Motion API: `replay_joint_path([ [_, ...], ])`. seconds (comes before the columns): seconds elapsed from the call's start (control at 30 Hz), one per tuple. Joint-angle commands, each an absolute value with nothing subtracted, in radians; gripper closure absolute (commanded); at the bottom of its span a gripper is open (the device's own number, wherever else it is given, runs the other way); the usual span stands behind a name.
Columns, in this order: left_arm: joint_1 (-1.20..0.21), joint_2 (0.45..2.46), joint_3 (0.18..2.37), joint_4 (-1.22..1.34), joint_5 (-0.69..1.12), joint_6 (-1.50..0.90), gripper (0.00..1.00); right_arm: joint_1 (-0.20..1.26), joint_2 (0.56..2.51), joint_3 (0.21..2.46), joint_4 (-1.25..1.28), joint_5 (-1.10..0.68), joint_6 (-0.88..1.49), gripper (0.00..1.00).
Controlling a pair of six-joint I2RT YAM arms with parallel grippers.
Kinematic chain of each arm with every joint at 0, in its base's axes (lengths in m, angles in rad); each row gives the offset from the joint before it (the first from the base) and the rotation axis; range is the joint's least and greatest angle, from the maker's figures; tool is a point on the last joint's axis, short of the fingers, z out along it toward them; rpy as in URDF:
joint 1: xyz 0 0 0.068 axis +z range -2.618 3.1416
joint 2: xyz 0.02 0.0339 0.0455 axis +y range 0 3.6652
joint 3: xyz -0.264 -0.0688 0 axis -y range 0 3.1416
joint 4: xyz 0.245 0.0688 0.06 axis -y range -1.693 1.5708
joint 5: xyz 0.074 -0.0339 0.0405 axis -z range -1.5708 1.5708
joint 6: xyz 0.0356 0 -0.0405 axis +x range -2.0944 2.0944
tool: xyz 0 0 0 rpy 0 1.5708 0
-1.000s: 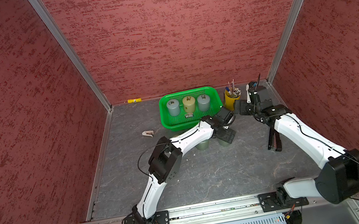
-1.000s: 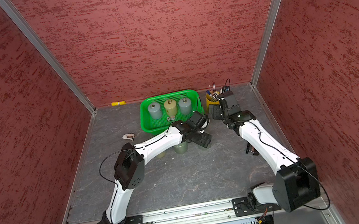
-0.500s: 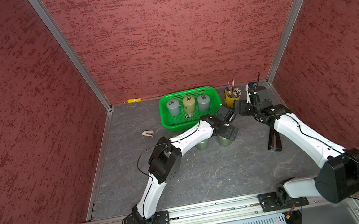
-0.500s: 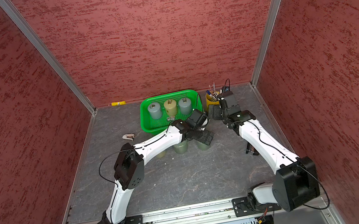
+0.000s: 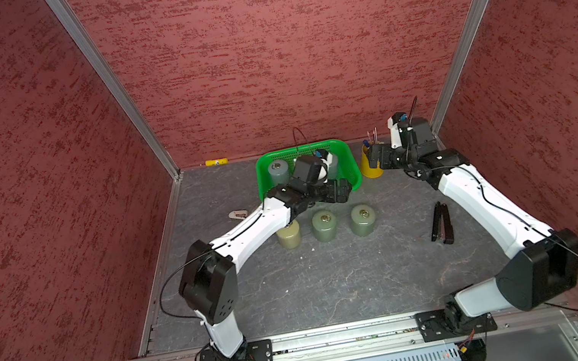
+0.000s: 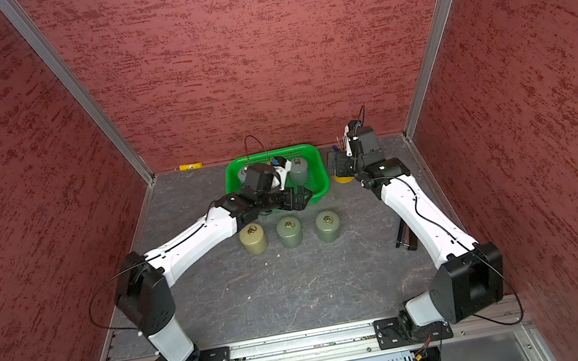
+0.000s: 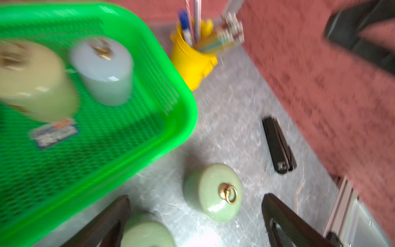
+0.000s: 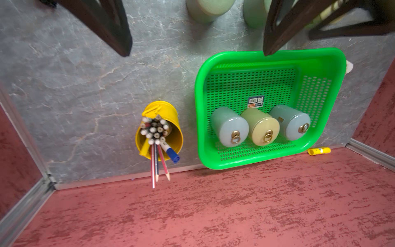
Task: Take the tea canister out of the basket
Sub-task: Place the tea canister at the center of the board, then pick up the tea canister from the basket.
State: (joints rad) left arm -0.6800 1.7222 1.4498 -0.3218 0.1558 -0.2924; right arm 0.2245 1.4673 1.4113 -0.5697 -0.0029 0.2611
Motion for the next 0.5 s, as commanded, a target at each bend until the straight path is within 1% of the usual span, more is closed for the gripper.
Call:
replay_joint_path([
  [0.0, -0.648, 1.636, 1.403, -0.273, 0.152, -0.3, 0.0, 0.245, 1.556, 1.484, -0.646, -0.066, 0.258, 0.01],
  [0.3, -0.494, 1.486, 1.269, -0.364, 0.091, -0.284, 0.0, 0.346, 1.882, 1.847, -0.843, -0.034, 0.267, 0.01],
  [0.47, -0.419, 1.411, 1.181, -0.38, 0.111, -0.295, 0.0, 0.372, 2.054, 2.077, -0.958, -0.016, 0.258, 0.01],
])
